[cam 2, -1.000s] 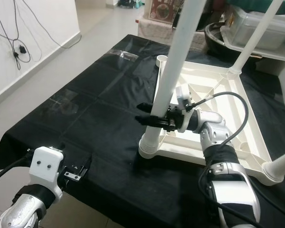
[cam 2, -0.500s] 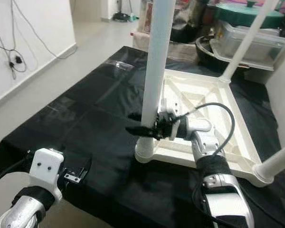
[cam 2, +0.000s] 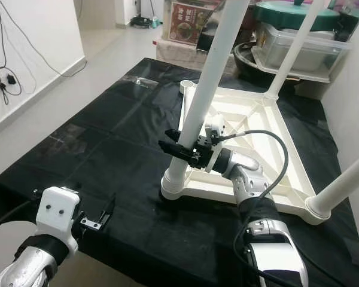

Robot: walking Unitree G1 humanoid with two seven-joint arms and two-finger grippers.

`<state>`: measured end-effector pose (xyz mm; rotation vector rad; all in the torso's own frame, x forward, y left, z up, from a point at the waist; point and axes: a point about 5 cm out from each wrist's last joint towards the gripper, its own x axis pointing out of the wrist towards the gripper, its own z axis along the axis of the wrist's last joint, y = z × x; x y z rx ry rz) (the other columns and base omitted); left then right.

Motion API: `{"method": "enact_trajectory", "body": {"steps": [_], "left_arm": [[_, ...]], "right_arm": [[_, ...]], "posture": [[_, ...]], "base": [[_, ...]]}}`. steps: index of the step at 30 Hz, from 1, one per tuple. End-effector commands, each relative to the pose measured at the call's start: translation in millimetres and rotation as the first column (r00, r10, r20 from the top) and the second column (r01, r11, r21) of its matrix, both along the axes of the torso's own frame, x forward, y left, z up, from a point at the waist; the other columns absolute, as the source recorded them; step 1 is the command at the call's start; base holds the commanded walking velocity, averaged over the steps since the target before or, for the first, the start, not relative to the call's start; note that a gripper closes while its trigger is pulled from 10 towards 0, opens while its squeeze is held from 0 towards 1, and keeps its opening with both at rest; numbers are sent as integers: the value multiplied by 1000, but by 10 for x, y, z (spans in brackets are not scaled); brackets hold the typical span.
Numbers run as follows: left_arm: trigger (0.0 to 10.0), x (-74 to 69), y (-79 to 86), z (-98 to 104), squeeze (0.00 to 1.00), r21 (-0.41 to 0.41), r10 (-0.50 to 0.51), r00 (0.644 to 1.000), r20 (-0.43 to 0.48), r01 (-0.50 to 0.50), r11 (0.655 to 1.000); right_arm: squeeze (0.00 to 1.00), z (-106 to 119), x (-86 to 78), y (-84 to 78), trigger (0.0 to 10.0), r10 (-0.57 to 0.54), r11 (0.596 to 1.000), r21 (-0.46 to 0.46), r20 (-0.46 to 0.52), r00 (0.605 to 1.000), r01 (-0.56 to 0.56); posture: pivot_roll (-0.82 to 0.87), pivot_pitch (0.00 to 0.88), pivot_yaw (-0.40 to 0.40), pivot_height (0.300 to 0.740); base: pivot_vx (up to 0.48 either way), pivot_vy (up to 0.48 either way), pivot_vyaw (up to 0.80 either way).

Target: Building children table

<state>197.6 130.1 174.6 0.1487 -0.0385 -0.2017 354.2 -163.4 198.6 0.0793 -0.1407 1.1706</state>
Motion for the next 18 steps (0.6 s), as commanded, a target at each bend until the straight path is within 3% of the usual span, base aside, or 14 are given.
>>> {"method": "enact_trajectory", "body": {"steps": [1, 8, 10, 18], "left_arm": [[10000, -9, 1, -7, 0, 9, 1, 1000, -10, -1, 1000], [10000, 10, 6, 2, 0, 10, 0, 1000, -4, 0, 1000], [10000, 29, 2, 3, 0, 11, -3, 1000, 0, 3, 1000], [10000, 39, 10, 2, 0, 14, 2, 1000, 4, -2, 1000]], "right_arm": [[0, -290, -98, 102, 10000, 44, 998, -43, -103, 994, -48], [0, -294, -232, 203, 10000, 103, 992, -65, -71, 992, -107], [0, -330, -277, 251, 10000, 129, 985, -112, -63, 990, -135], [0, -357, -218, 336, 10000, 96, 977, -186, -64, 993, -106]], "posture": [[258, 155, -99, 740], [253, 150, -95, 740], [250, 142, -97, 740], [252, 141, -102, 740]], "base": [[0, 0, 0], [0, 0, 0], [0, 0, 0], [0, 0, 0]]}}
